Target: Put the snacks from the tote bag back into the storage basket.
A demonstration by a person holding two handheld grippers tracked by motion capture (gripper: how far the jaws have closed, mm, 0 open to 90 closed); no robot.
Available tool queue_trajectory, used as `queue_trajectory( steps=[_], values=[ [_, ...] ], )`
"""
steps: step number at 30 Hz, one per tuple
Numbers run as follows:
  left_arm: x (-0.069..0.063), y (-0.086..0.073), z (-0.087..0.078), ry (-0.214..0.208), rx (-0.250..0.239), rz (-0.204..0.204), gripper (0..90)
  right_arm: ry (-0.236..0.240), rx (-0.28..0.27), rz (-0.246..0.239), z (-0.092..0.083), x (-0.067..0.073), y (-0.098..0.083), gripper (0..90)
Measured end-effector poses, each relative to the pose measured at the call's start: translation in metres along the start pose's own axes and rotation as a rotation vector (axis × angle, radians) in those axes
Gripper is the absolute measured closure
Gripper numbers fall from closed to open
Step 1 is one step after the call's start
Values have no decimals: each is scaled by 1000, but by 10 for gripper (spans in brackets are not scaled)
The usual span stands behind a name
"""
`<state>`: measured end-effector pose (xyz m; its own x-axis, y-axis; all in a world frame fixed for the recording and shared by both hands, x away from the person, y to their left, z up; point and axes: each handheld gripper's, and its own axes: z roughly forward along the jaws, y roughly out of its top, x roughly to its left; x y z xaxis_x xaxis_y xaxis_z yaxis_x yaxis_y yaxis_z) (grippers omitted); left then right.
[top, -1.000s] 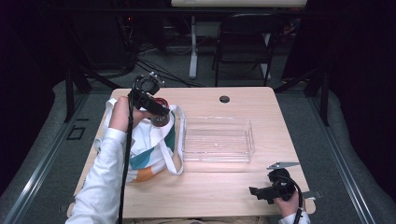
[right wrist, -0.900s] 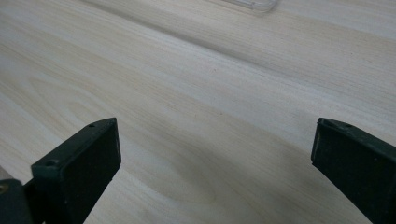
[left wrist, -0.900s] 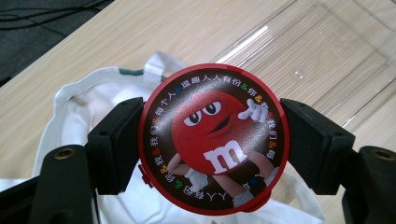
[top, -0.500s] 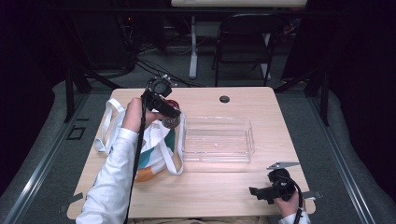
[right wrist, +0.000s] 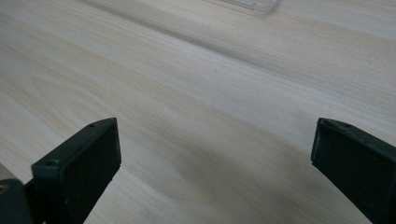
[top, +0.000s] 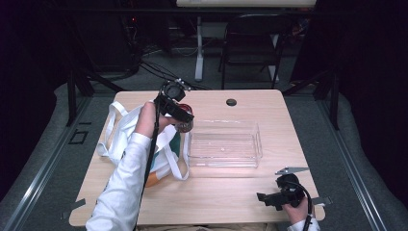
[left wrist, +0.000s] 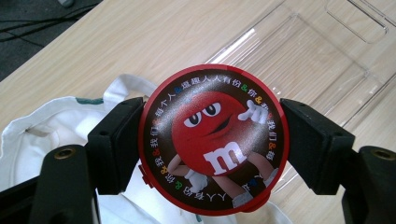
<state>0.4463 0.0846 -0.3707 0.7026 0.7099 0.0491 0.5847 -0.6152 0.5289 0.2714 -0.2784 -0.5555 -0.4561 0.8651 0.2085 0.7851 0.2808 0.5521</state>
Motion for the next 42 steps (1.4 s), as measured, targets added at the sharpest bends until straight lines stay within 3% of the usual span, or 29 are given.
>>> queue_trajectory(
  steps=[25, 36, 42],
  values=[
    [-33, 13, 37, -67, 20, 48, 263, 6, -3, -8, -1, 1, 0, 14],
    [-39, 7, 51, -81, 19, 49, 263, 7, 4, -8, 1, 2, 1, 14],
    [-41, 1, 61, -92, 31, 26, 264, 6, 3, -5, 2, 2, 1, 16]
  ],
)
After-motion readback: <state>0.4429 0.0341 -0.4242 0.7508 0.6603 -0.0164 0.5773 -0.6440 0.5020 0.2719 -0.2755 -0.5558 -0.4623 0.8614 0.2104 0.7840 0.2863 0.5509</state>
